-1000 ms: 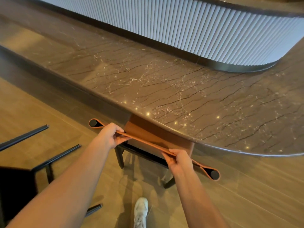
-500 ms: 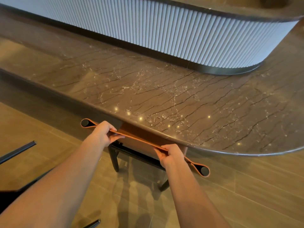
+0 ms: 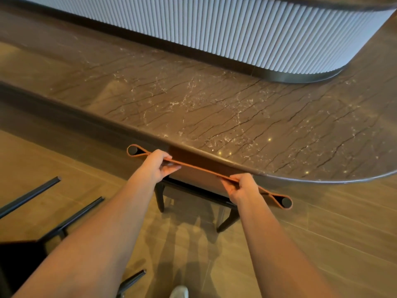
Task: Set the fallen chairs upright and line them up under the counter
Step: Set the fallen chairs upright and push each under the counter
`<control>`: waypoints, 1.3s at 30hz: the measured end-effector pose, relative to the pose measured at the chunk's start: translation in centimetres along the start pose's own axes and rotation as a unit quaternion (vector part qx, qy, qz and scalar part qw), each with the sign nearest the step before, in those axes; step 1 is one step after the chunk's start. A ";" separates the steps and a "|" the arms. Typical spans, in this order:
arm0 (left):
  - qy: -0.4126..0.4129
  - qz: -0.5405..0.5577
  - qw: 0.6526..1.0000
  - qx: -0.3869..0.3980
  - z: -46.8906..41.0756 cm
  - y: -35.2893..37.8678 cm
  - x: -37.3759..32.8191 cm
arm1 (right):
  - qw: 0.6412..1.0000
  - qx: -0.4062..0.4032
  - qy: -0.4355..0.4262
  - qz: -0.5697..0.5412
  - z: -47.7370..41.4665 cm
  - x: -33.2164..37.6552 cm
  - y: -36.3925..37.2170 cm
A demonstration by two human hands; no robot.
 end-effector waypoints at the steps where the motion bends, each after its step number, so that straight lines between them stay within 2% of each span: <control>1: -0.002 -0.015 1.000 0.013 0.4 -0.1 0.2 | 1.000 0.013 -0.014 0.006 0.3 -0.4 -0.2; 8: 0.056 -0.071 0.992 0.091 5.3 -2.5 2.1 | 0.984 0.147 -0.011 0.099 3.5 -2.3 -3.3; 14: 0.133 -0.040 0.983 0.122 13.0 -6.0 6.1 | 0.943 0.248 -0.058 0.216 9.1 -4.4 -5.5; 21: 0.226 0.020 0.970 0.088 23.8 -11.0 13.1 | 0.890 0.341 -0.075 0.292 16.7 -8.1 -9.3; 26: 0.268 0.050 0.961 0.039 30.2 -15.9 18.9 | 0.857 0.385 -0.048 0.340 21.5 -12.2 -12.0; 34: 0.320 0.128 0.937 -0.063 38.6 -28.9 25.5 | 0.789 0.447 -0.001 0.422 27.9 -24.1 -13.8; 39: 0.340 0.175 0.920 -0.087 42.9 -38.0 29.8 | 0.747 0.477 0.025 0.463 32.3 -33.5 -14.8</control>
Point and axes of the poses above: each hand's wrist, its own z-axis away from the middle knuckle, its own y-axis out of the palm, x = y × z, the point moved 1 cm from there along -z, towards the middle knuckle, and after that the axes turned 4 degrees about -z, right-handed, at the moved point
